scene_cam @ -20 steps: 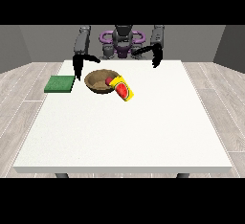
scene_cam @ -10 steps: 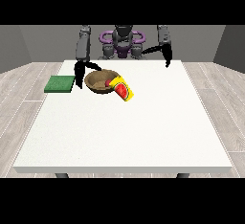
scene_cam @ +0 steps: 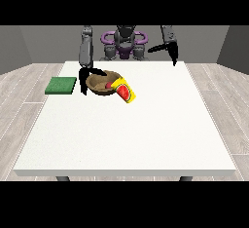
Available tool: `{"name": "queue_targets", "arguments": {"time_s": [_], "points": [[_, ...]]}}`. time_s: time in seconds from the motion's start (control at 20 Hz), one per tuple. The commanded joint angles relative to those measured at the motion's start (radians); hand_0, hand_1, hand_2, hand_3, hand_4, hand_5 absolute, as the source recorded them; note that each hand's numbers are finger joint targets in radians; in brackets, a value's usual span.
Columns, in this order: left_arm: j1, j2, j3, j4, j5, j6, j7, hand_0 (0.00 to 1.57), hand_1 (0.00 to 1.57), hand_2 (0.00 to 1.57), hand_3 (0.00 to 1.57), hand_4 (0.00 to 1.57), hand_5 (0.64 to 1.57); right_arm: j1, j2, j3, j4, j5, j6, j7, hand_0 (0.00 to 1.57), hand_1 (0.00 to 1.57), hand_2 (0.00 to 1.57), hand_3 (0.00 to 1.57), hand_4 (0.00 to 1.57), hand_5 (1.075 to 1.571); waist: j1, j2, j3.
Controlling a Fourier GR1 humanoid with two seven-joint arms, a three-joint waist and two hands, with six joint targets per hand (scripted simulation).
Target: Pick the cup and pour the ball into the bowl, then pick the bowl and place it on the pad
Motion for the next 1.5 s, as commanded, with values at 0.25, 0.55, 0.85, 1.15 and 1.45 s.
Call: {"name": "queue_targets", "arguments": {"time_s": [0.25,0.55,0.85,1.15,1.45], "points": [[-0.065,0.018,0.005,-0.078,0.022,-0.039,0.008,0.00,0.00,0.00,0.00,0.47,1.564,0.061,-0.040,0.020,0.119,0.118,-0.290,0.052,1.57,1.57,1.57,1.09,0.85,1.505,0.086,0.108,-0.0029],[-0.056,0.016,-0.002,-0.049,0.047,-0.082,0.034,0.00,0.00,0.00,0.00,0.76,1.507,0.054,-0.103,0.103,0.105,0.254,-0.470,0.192,1.57,1.57,1.57,1.40,0.92,1.565,0.122,0.026,-0.0044],[0.025,0.042,0.078,0.088,0.083,-0.085,0.032,0.00,0.00,0.00,0.00,0.97,1.423,-0.022,-0.084,0.205,0.066,0.326,-0.484,0.508,1.57,1.57,1.57,0.94,0.84,1.563,0.006,-0.181,-0.0033],[0.068,0.055,0.122,0.178,0.071,-0.044,0.038,0.00,0.00,0.00,0.00,1.00,1.404,-0.134,-0.141,0.266,-0.010,0.353,-0.351,0.753,1.57,1.57,1.57,0.89,0.81,1.567,-0.133,-0.305,-0.0016],[0.090,0.046,0.123,0.097,0.076,-0.045,0.008,0.00,0.00,0.00,0.00,1.00,1.418,-0.045,-0.218,0.171,-0.075,0.273,-0.281,0.679,1.57,1.57,1.57,0.73,0.78,1.571,-0.115,-0.227,-0.0004]]}}
